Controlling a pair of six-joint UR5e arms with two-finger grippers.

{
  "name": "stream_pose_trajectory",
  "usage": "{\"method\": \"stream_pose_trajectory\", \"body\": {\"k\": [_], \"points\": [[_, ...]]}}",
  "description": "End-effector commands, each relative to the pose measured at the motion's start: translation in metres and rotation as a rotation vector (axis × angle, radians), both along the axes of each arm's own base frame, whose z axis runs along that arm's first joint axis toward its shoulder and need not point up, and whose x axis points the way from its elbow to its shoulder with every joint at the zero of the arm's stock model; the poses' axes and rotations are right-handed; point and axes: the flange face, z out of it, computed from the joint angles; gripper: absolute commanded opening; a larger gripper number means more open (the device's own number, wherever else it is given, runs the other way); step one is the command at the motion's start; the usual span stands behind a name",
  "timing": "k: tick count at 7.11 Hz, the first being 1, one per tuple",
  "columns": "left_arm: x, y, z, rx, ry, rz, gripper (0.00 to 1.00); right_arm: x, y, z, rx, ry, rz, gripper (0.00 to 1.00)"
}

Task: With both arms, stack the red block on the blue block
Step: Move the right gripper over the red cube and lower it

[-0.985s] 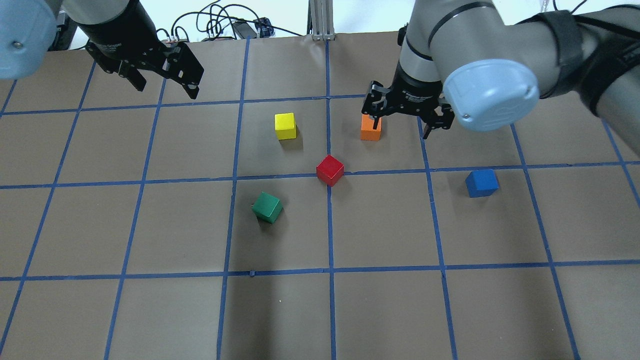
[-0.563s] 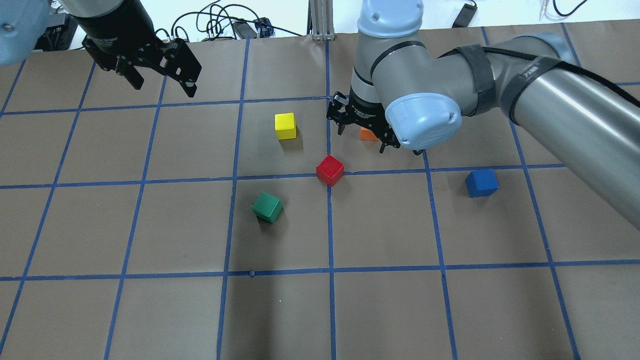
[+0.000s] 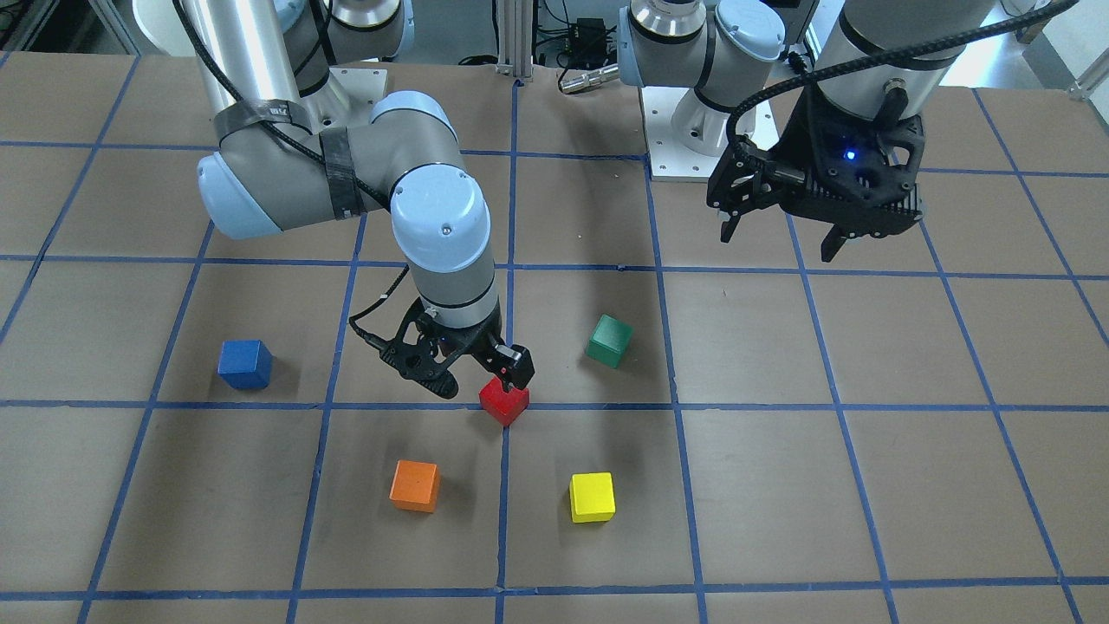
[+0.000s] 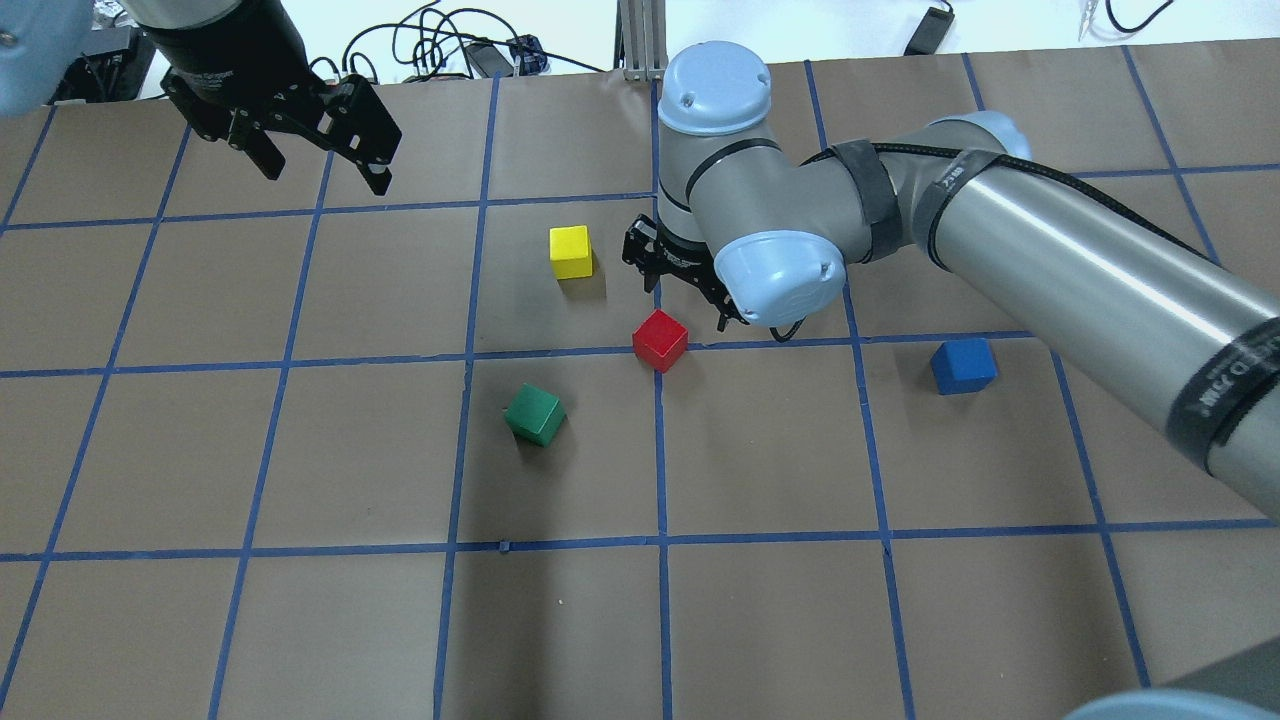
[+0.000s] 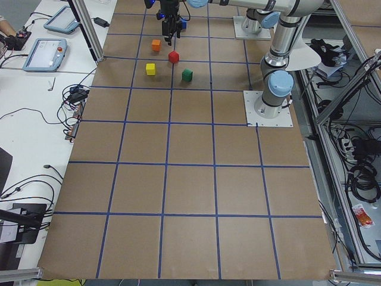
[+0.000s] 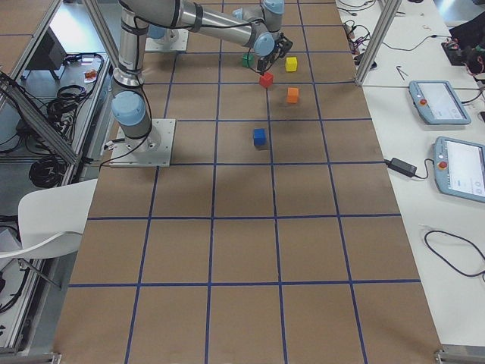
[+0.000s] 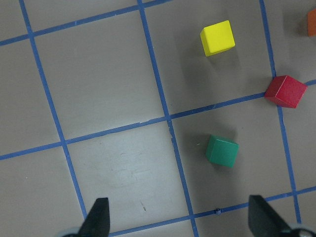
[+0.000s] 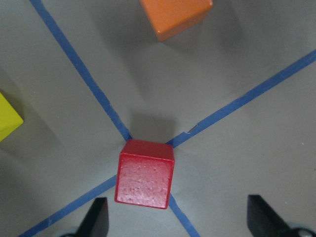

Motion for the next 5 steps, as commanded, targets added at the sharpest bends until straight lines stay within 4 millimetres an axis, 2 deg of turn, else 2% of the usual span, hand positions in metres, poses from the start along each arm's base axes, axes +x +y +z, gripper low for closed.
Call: {"method": "stream_pose_trajectory", "body": {"k": [1,4,5], "points": [[0.0,0.0,0.0,0.0,0.001,0.0,1.0,0.009,-0.01,-0.025,0.002,-0.037,0.001,1.0],[0.0,-0.001,-0.001,0.001,0.001,-0.002,1.0,0.012,-0.017,-0.037,0.009,-0.035,0.007,1.0],[0.002,0.001,-0.001,0.006,-0.018,-0.001,1.0,0.013,-0.018,-0.048,0.025,-0.03,0.009,1.0]]}}
